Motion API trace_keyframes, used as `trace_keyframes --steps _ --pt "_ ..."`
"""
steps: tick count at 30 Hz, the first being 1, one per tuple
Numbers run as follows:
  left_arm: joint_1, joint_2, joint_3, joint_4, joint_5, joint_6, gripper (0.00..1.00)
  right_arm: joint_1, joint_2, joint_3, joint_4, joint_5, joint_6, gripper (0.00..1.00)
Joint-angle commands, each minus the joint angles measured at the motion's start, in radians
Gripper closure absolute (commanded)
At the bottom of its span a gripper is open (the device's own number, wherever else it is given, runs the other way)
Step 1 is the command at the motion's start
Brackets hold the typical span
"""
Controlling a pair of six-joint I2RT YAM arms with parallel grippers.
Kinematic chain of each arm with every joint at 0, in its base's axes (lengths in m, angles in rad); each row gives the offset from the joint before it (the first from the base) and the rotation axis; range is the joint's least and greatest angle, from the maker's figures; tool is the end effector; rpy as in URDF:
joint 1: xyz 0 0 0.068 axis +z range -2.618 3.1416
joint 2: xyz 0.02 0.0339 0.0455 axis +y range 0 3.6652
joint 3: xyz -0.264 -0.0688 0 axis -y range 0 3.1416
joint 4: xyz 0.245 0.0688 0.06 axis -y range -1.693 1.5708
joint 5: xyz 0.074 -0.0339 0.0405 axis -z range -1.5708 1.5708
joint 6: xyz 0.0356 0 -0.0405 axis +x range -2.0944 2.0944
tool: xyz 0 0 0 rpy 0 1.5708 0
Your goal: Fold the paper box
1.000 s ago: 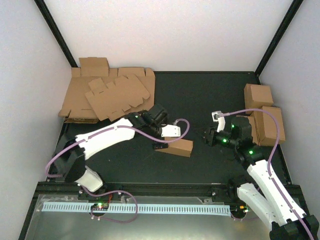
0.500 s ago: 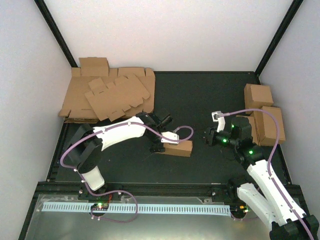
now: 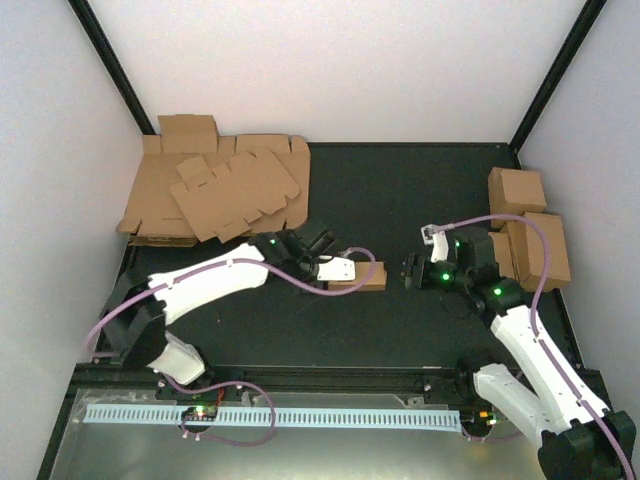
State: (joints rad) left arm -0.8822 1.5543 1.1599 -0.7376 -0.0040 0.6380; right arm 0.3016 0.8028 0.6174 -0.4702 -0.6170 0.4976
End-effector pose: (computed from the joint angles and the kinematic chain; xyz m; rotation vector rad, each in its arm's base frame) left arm 0.1980 -0.2404 0.2395 1.8627 1.9612 -0.0681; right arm 0.1563 0.0702 0.2544 -0.1336 2.3139 1.1109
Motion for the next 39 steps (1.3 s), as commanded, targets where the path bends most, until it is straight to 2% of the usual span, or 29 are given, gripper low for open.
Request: trace_keyframes --steps 1,3,5,8,11,14,17,23,31,35,39 --pt "-0.049 -0.138 -0.109 0.165 -0.108 -0.013 0.63 0.001 -0.002 0.117 -0.121 0.063 0.106 0.2" --pt "-0.076 -0.188 -0.176 0.257 -0.16 0.001 0.63 0.0 -0.025 0.143 -0.136 0.093 0.198 0.08" --pt "-0.096 -0.22 -0.219 0.319 -0.199 0.01 0.61 -0.001 -0.053 0.154 -0.137 0.119 0.303 0.01" --pt "-0.115 -0.245 -0.266 0.407 -0.259 0.003 0.56 -0.001 -0.073 0.148 -0.146 0.123 0.477 0.01" --pt "-0.133 -0.263 -0.306 0.5 -0.303 -0.001 0.57 -0.001 -0.067 0.1 -0.127 0.034 0.669 0.01" --pt "-0.148 -0.267 -0.339 0.595 -0.334 -0.005 0.57 -0.001 -0.079 0.029 -0.052 -0.049 0.818 0.0" --pt "-0.157 -0.3 -0.359 0.648 -0.348 -0.005 0.57 -0.001 -0.12 -0.019 0.014 -0.043 0.918 0.02" --pt "-0.178 -0.317 -0.395 0.71 -0.341 0.015 0.57 0.001 -0.128 -0.121 0.208 -0.093 1.067 0.03" --pt "-0.194 -0.325 -0.42 0.734 -0.332 0.038 0.56 0.002 -0.171 -0.119 0.29 -0.073 1.156 0.03" --pt "-0.199 -0.342 -0.436 0.756 -0.331 0.041 0.56 0.001 -0.17 -0.122 0.256 -0.048 1.143 0.04" --pt "-0.204 -0.364 -0.457 0.769 -0.323 0.055 0.56 0.001 -0.158 -0.109 0.19 -0.016 1.11 0.11"
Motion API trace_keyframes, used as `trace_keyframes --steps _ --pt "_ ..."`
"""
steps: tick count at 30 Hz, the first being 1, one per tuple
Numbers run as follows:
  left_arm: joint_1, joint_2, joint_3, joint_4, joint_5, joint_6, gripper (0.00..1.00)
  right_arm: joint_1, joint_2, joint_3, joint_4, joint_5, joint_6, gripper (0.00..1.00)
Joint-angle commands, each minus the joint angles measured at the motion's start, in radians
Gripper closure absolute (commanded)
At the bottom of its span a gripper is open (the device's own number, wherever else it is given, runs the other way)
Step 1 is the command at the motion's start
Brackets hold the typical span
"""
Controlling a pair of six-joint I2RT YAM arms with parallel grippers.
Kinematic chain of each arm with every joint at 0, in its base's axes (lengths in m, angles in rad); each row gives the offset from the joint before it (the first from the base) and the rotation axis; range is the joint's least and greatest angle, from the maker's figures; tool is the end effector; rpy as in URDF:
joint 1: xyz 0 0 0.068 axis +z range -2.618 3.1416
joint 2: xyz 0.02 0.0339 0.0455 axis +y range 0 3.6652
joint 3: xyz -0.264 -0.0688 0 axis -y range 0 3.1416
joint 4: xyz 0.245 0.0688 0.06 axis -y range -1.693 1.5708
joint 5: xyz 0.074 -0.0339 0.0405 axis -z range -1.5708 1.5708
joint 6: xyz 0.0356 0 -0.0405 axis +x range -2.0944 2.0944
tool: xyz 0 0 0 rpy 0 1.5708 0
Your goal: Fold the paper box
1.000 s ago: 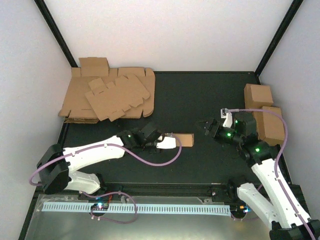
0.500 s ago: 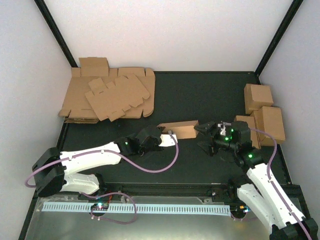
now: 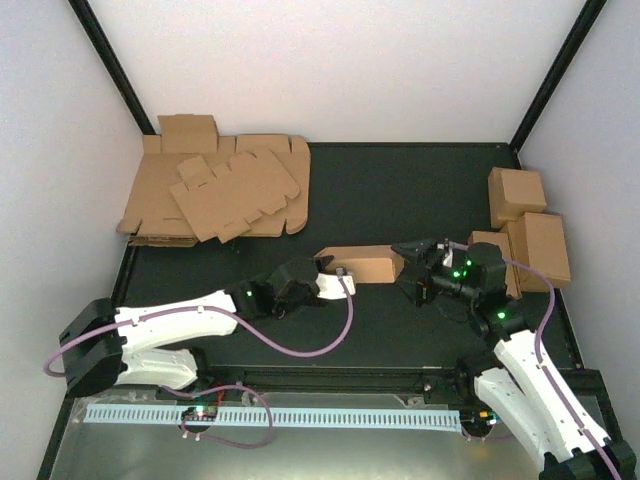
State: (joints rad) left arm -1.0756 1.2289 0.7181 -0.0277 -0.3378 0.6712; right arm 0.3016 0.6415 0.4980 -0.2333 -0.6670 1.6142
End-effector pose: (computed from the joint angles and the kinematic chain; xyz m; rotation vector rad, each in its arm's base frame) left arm 0.1372 -0.2292 0.2396 1.4567 1.4815 0.1098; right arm 0.1409 0.0669 0.2583 0.9877 2.1823 1.7611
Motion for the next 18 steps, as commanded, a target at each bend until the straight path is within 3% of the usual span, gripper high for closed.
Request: trace_keyframes --steps 1,13,18 --pt "-0.013 -0.043 -0.023 0.066 0.009 0.026 0.56 0.001 0.006 0.014 -0.052 0.037 -0.013 0.13" --pt "-0.04 -0.062 -0.068 0.134 -0.013 0.096 0.53 0.002 0.07 0.096 -0.164 0.016 -0.109 0.23" --pt "-0.044 -0.053 -0.068 0.158 -0.022 0.103 0.5 0.002 0.073 0.093 -0.171 0.01 -0.115 0.34"
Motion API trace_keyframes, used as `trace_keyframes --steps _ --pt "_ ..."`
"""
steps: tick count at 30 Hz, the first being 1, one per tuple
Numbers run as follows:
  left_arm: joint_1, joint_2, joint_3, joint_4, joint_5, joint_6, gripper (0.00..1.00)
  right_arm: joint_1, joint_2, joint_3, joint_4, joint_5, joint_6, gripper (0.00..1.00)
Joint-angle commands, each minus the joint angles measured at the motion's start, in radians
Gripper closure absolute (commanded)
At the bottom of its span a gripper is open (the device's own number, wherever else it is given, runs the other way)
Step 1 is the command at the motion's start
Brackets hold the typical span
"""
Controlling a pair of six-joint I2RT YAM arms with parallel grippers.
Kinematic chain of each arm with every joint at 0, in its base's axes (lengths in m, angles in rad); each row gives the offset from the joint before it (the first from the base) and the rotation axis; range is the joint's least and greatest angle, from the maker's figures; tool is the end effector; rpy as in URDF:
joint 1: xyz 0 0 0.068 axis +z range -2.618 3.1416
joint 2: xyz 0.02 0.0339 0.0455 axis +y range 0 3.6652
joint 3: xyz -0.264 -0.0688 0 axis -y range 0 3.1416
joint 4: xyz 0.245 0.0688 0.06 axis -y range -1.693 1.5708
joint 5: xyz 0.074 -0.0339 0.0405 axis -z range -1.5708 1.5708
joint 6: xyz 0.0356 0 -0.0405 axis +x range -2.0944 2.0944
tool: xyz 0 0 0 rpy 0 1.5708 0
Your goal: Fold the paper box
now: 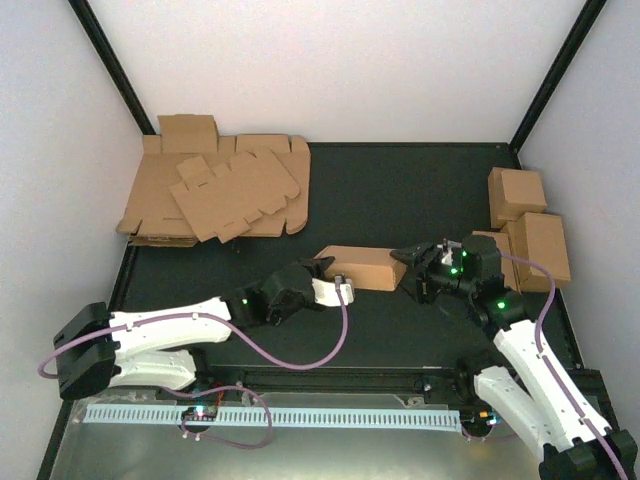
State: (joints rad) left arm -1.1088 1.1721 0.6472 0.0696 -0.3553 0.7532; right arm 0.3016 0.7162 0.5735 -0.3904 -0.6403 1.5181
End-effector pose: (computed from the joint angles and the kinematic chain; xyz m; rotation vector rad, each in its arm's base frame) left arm 0.1252 -0.2237 0.2387 1.4602 1.3640 0.1318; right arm 0.1467 0.0679 0.2593 1.0299 2.2992 1.6197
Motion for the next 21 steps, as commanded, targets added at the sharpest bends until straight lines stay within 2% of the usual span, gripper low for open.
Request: trace_keyframes --steps 1,4,8,10,11,14,21 --pt "-0.012 0.006 0.002 0.063 -0.003 0.022 0.47 0.003 -0.001 0.017 -0.014 -0.016 -0.018 0.37" --pt "-0.014 0.011 -0.002 0.072 0.01 0.023 0.28 0.002 -0.005 0.02 -0.021 -0.006 -0.019 0.44" --pt "-0.018 0.02 -0.002 0.073 0.026 0.007 0.15 0.001 -0.009 0.029 -0.033 0.016 -0.023 0.48" --pt "-0.022 0.02 0.004 0.047 0.042 -0.008 0.04 0.001 -0.012 0.042 -0.052 0.041 -0.035 0.48" --pt "-0.025 0.017 0.005 0.035 0.048 -0.021 0.02 0.001 -0.013 0.052 -0.068 0.058 -0.046 0.48" --pt "-0.034 -0.01 0.004 -0.008 0.069 -0.069 0.01 0.001 -0.012 0.091 -0.125 0.125 -0.09 0.48" --pt "-0.06 -0.145 -0.019 -0.114 0.197 -0.187 0.01 0.001 -0.007 0.225 -0.35 0.399 -0.241 0.48"
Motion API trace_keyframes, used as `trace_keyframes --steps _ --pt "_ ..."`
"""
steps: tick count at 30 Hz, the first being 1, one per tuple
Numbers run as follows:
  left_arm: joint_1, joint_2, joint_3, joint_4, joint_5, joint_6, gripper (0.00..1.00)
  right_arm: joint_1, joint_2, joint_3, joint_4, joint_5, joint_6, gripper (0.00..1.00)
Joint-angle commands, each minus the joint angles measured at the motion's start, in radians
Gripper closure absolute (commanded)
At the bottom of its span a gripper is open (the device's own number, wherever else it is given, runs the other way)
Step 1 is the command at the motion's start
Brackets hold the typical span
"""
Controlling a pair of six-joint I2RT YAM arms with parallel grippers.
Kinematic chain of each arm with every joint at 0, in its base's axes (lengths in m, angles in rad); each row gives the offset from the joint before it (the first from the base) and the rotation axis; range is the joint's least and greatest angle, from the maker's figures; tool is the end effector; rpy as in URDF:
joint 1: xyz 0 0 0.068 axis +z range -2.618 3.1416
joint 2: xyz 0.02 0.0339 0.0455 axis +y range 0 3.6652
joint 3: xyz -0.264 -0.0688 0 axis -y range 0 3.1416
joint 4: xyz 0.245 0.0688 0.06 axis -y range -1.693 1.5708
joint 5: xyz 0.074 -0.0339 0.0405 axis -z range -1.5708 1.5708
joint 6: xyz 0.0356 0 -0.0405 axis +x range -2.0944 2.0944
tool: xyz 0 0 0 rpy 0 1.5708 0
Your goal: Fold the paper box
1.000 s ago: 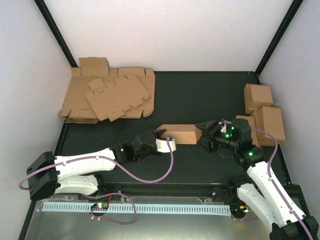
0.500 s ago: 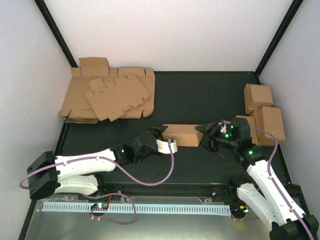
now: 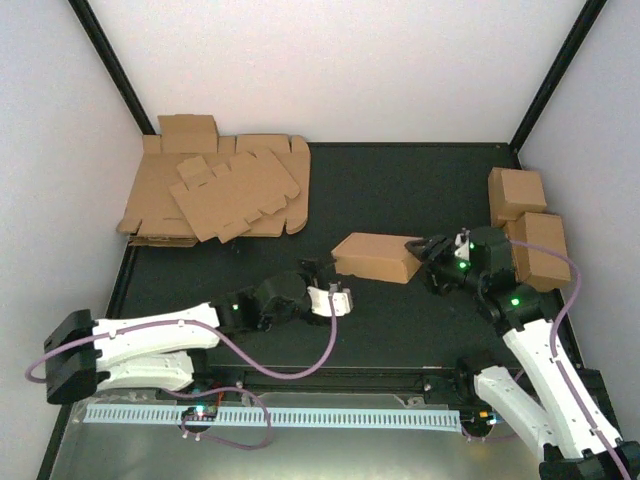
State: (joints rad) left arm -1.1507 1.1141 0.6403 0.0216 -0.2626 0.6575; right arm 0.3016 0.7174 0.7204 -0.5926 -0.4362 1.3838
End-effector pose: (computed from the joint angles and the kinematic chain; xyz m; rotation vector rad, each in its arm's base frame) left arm 0.1090 -0.2213 0.2447 1.4694 1.3667 -0.0495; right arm 0.1428 0.0602 0.2887 1.0156 2.2543 1.3411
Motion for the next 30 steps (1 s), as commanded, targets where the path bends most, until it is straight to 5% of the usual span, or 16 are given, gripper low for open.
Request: trace_keyframes --steps 1,14,25,30 --pt "-0.021 -0.108 -0.014 -0.077 0.115 -0.116 0.01 0.001 -0.012 0.092 -0.176 0.23 -0.12 0.48" --pt "-0.021 -0.326 -0.025 -0.061 0.228 -0.461 0.01 0.001 -0.052 0.292 -0.477 0.658 -0.248 0.49" --pt "-0.021 -0.339 -0.02 -0.105 0.282 -0.457 0.01 -0.05 0.103 0.442 -0.433 0.878 -0.37 0.52" --pt "-0.021 -0.37 -0.017 -0.114 0.27 -0.501 0.01 -0.099 0.241 0.659 -0.579 0.936 -0.387 0.55"
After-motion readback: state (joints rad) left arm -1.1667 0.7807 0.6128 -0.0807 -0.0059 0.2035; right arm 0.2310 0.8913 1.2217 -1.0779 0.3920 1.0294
